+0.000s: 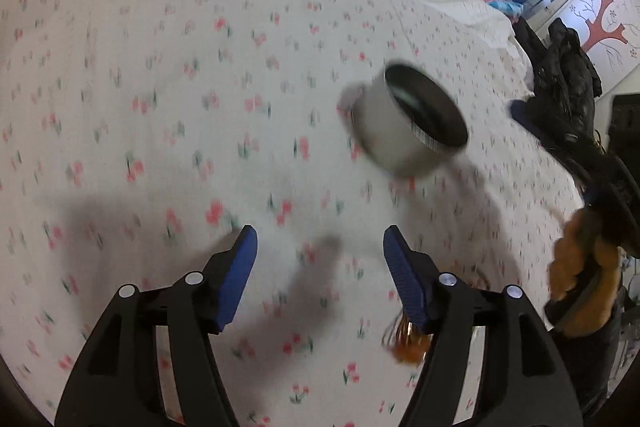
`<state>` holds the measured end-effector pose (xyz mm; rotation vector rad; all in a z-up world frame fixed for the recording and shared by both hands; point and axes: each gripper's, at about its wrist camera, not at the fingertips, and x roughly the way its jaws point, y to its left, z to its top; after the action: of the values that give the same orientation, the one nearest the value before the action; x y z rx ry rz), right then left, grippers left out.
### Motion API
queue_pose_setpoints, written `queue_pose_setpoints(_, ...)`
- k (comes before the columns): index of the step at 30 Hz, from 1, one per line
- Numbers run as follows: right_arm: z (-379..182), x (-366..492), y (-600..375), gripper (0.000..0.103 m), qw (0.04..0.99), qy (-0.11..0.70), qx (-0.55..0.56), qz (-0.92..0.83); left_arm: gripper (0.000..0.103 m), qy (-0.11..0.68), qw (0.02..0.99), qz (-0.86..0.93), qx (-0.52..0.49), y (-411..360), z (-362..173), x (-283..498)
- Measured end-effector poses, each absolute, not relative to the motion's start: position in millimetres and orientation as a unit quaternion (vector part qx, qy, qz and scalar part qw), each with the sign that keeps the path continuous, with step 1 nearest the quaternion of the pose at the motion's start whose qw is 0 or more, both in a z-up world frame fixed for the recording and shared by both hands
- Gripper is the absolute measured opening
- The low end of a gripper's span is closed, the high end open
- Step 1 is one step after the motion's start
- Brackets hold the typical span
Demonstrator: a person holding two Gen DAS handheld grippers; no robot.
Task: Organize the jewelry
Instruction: 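Lower the red string bracelet into the tin and open the right tool, then grasp the gold bangle with the right tool while the left tool grasps the red cord bracelet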
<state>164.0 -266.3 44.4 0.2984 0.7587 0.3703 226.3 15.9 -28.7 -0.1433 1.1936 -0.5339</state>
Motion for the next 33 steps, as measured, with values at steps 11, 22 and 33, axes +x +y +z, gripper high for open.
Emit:
queue_pose_setpoints(11, 21.8, 93.3, -266.3, 0.053, 0.891, 0.419, 0.069, 0.161, 0.067, 0.551, 0.782, -0.292, -0.008, -16.1, -35.3, 191.9)
queue_pose_setpoints(22, 2.5, 95.2, -210.0, 0.036, 0.866, 0.438, -0.001, 0.241, 0.067, 0.553, 0.784, -0.284, -0.011, 0.8, -27.0, 197.2)
queue_pose_setpoints(33, 1.1, 95.1, -205.7, 0.003, 0.86, 0.437, 0.021, 0.263, 0.067, 0.561, 0.772, -0.299, 0.003, -5.5, -28.8, 195.2)
